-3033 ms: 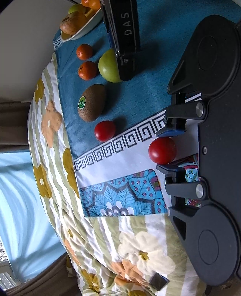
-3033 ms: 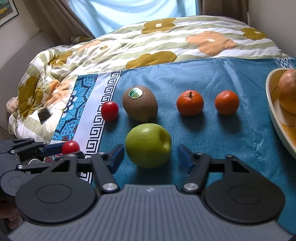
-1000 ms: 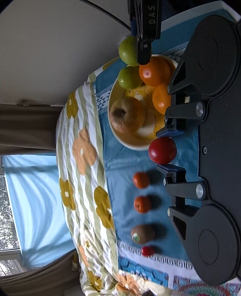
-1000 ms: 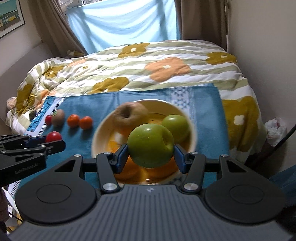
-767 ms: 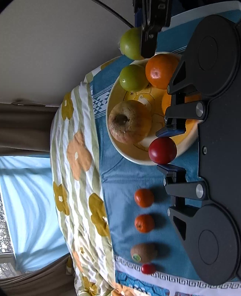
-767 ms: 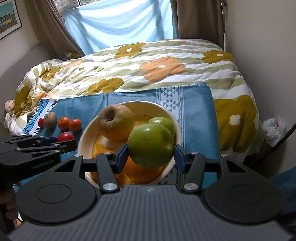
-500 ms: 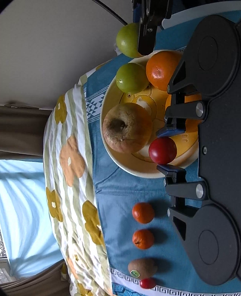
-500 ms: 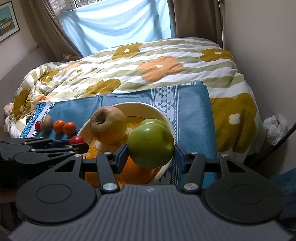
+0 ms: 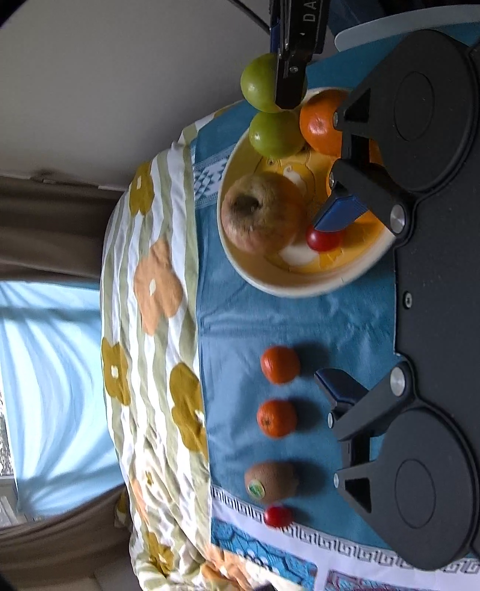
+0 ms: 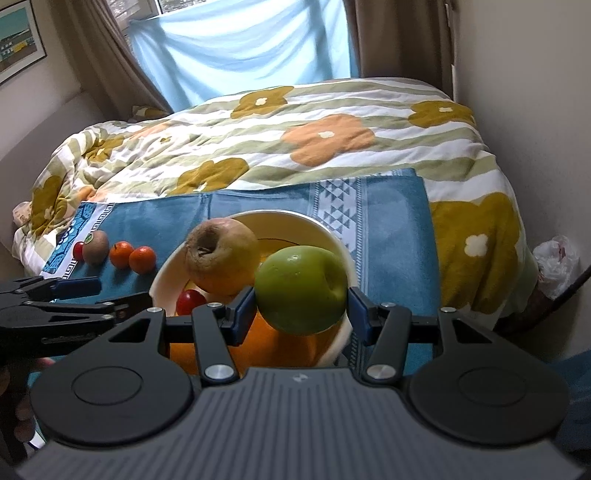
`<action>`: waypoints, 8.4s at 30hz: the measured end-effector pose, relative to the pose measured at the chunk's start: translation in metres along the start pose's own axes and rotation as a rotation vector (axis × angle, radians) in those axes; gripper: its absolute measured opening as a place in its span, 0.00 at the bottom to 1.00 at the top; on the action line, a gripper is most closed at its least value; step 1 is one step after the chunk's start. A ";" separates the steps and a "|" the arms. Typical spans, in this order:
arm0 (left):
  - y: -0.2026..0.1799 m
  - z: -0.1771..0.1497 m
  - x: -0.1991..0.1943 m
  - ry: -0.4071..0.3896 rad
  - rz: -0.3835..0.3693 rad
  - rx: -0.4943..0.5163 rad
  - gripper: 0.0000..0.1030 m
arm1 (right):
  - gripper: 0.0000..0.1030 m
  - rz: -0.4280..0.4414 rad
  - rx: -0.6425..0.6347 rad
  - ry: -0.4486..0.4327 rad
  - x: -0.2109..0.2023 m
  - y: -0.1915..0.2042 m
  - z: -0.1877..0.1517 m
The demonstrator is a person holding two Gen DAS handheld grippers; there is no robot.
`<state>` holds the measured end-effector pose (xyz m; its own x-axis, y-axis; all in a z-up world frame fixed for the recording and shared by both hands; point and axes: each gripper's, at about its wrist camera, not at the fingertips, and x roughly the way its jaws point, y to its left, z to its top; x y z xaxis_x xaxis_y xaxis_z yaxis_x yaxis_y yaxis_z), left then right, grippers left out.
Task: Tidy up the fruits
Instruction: 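Open the left tool to drop the tomato while the right tool releases the green apple, then withdraw both open tools from the bowl toward the kiwi and mandarins, then grasp the brown kiwi with the left tool while the right tool grasps a mandarin, then carry the held kiwi and mandarin over the cream bowl, then open the left tool to drop the kiwi while the right tool releases the mandarin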
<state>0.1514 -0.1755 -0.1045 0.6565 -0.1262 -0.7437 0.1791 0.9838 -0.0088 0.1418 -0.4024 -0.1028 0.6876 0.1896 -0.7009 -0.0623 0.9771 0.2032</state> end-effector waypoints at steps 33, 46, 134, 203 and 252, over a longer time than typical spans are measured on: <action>0.022 -0.033 -0.058 -0.055 0.123 -0.067 0.90 | 1.00 0.058 -0.092 -0.043 -0.005 0.037 -0.005; 0.042 -0.036 -0.110 -0.125 0.193 -0.084 0.98 | 1.00 0.079 -0.160 -0.081 -0.042 0.061 -0.002; 0.203 0.044 0.069 0.100 -0.347 0.576 0.68 | 0.53 0.154 -0.662 0.229 0.179 0.262 0.031; -0.021 0.014 0.040 0.045 -0.189 0.242 0.85 | 0.52 0.091 -0.336 -0.042 0.016 0.013 0.021; 0.045 -0.008 -0.086 -0.106 0.083 0.050 0.89 | 0.91 0.080 -0.321 -0.092 0.004 0.030 0.038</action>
<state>0.0972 -0.1193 -0.0456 0.7435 -0.0603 -0.6660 0.1555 0.9842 0.0845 0.1703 -0.3763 -0.0730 0.7329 0.2717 -0.6238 -0.3330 0.9427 0.0194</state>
